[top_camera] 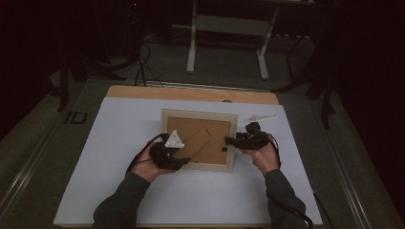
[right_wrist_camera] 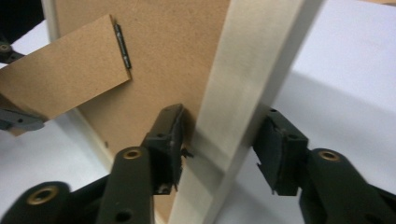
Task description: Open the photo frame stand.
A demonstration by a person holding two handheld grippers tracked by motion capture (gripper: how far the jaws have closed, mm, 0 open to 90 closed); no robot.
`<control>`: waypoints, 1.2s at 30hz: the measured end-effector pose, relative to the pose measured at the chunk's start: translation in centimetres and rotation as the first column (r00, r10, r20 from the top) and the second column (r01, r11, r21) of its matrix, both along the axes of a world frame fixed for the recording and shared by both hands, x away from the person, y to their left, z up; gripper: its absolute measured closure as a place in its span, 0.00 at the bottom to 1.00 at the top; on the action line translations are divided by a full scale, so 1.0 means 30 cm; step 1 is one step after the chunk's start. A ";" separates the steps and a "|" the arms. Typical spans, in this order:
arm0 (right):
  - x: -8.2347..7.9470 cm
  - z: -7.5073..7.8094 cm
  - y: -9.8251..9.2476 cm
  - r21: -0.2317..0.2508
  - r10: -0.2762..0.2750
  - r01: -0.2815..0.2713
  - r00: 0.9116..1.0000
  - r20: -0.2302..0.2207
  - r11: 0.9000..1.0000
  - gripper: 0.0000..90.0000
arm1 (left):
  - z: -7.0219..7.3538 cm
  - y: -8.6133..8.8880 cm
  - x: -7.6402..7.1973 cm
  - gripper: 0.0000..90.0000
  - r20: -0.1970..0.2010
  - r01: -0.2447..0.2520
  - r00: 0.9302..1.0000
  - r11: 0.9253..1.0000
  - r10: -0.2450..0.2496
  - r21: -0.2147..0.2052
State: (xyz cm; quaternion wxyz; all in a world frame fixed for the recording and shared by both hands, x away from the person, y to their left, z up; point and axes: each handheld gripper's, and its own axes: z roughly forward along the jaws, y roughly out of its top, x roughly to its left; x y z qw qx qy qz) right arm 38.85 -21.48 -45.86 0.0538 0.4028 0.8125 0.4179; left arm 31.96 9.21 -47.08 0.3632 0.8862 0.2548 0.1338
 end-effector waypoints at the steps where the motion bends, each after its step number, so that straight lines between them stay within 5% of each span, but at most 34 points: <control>1: 0.002 -0.002 0.004 0.000 0.006 -0.006 1.000 -0.002 1.000 0.55 | 0.001 0.000 -0.002 0.59 0.004 0.003 1.000 1.000 -0.003 0.000; 8: 0.011 -0.010 0.007 0.010 0.029 -0.029 1.000 -0.009 1.000 0.53 | 0.000 0.004 -0.001 0.59 0.012 0.016 1.000 1.000 -0.016 -0.010; 17: -0.009 0.003 -0.008 0.006 0.035 -0.035 0.999 0.037 0.999 0.60 | 0.006 0.009 0.002 0.59 0.018 0.016 1.000 1.000 -0.016 -0.009; 28: -0.015 0.014 -0.009 -0.003 -0.025 0.025 0.996 0.091 1.000 0.66 | 0.005 0.012 0.019 0.60 -0.011 0.003 1.000 0.999 -0.003 -0.044; 31: -0.018 0.012 -0.008 0.001 -0.033 0.034 0.994 0.100 0.999 0.66 | 0.009 0.021 0.029 0.61 -0.063 0.009 0.998 0.995 -0.015 -0.099; 36: -0.028 0.015 -0.005 -0.002 -0.030 0.031 0.992 0.119 1.000 0.66 | 0.025 0.040 0.048 0.71 -0.139 -0.015 0.990 0.978 -0.014 -0.206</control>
